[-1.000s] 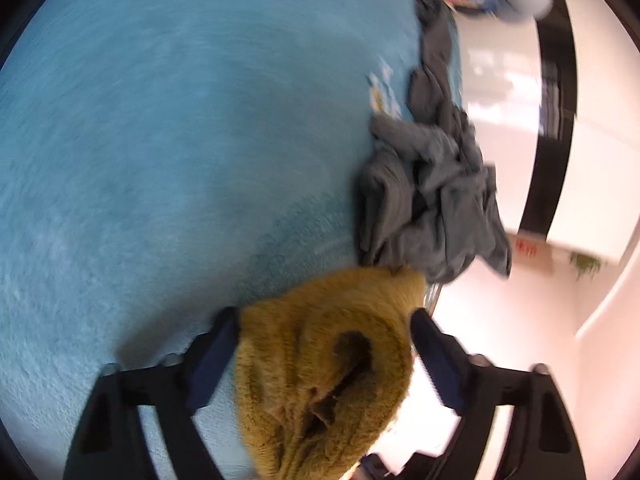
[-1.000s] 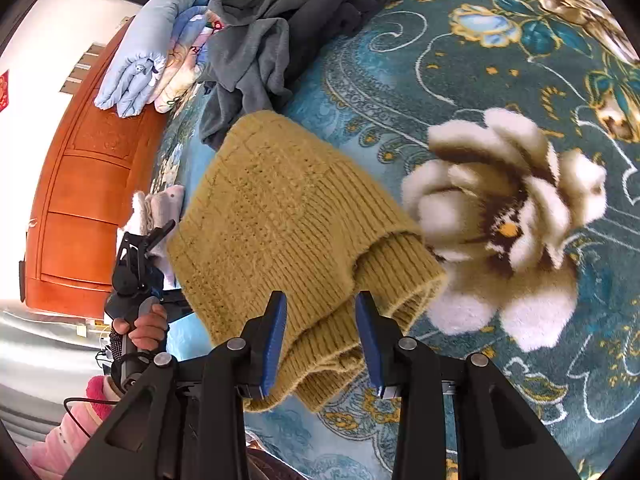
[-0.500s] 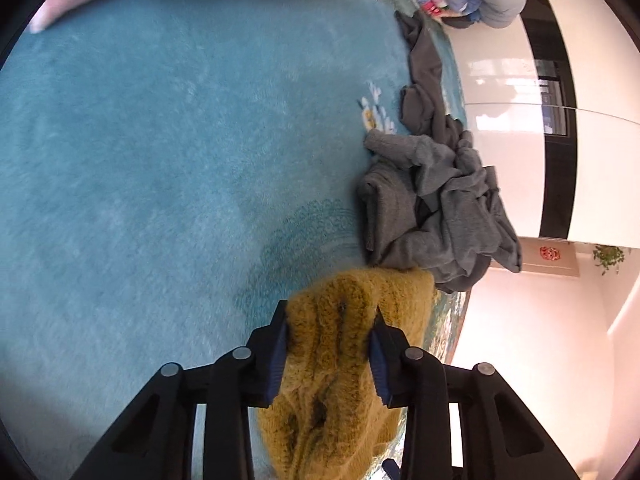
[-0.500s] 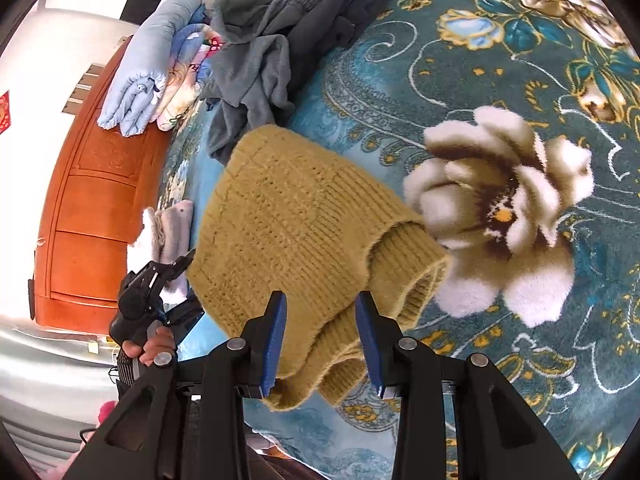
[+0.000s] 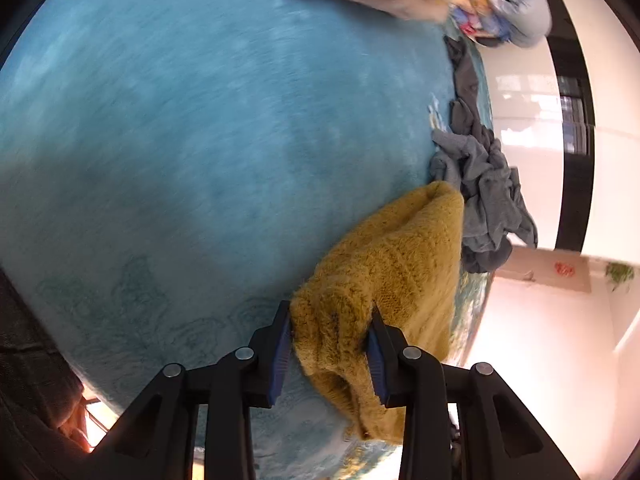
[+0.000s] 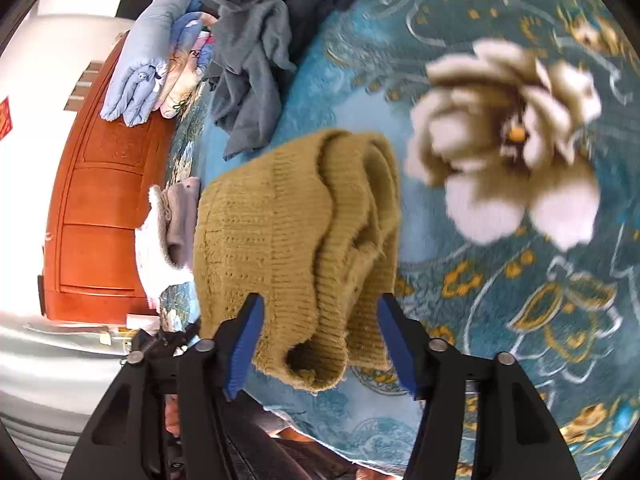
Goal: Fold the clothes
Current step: 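Grasp the sweater with the right tool while the left tool holds its end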
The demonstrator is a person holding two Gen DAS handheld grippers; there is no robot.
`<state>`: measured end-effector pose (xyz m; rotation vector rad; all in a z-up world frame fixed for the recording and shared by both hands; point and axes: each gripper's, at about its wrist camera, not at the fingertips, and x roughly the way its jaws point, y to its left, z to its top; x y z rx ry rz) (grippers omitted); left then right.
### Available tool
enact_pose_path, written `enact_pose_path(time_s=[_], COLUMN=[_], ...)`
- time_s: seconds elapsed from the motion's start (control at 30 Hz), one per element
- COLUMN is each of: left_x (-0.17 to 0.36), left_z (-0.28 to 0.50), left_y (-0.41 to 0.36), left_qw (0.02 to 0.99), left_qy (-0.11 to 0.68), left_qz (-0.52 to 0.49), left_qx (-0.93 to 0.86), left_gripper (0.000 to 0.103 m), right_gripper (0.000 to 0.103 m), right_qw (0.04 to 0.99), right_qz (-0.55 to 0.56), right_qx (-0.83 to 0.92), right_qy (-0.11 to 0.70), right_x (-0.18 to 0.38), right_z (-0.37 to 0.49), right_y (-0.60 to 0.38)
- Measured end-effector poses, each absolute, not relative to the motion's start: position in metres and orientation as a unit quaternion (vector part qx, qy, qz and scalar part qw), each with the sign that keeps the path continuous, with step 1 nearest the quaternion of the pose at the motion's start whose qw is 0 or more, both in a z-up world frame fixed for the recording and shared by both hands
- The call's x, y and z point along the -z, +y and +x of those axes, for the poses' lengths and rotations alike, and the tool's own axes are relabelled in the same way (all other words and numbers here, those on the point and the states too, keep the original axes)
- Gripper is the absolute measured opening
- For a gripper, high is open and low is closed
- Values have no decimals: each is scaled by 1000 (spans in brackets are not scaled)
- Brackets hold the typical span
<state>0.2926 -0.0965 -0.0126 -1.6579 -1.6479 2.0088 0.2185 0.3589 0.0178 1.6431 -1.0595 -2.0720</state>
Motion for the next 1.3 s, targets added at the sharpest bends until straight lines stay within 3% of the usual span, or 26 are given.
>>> enact_pose_path(time_s=[0.13, 0.2, 0.3, 0.5, 0.63, 0.77, 0.9, 1.0, 1.03, 1.13, 1.3], left_x=[10, 8, 6, 13, 11, 4, 9, 9, 8, 5, -7], left_z=[289, 288, 283, 240, 210, 195, 192, 190, 191, 193, 197], left_y=[-97, -101, -111, -109, -81, -53, -38, -33, -32, -29, -20], left_qw=[43, 47, 47, 75, 117, 153, 170, 175, 176, 179, 173], left_qy=[-536, -536, -534, -517, -431, -347, -317, -307, -304, -289, -254], left_qz=[-534, -532, -524, -529, -567, -589, -599, -600, -600, -601, -593], left_qx=[-652, -654, -662, -668, -692, -714, -715, -718, -718, -724, -744], left_gripper=[47, 64, 79, 88, 88, 88, 88, 86, 86, 77, 47], right_gripper=[64, 64, 64, 66, 74, 74, 73, 61, 50, 43, 34], right_qw=[133, 126, 122, 133, 149, 160, 162, 160, 154, 144, 145], right_qz=[569, 568, 565, 548, 537, 525, 518, 518, 522, 524, 522], right_qx=[714, 712, 708, 701, 699, 704, 707, 713, 712, 709, 714], right_qy=[-385, -393, -406, -436, -448, -450, -454, -444, -444, -450, -444], right_x=[-2, 6, 17, 32, 37, 38, 38, 37, 38, 41, 29], right_z=[215, 213, 209, 194, 189, 192, 189, 186, 185, 183, 183], right_y=[359, 360, 359, 354, 353, 353, 351, 347, 347, 347, 345])
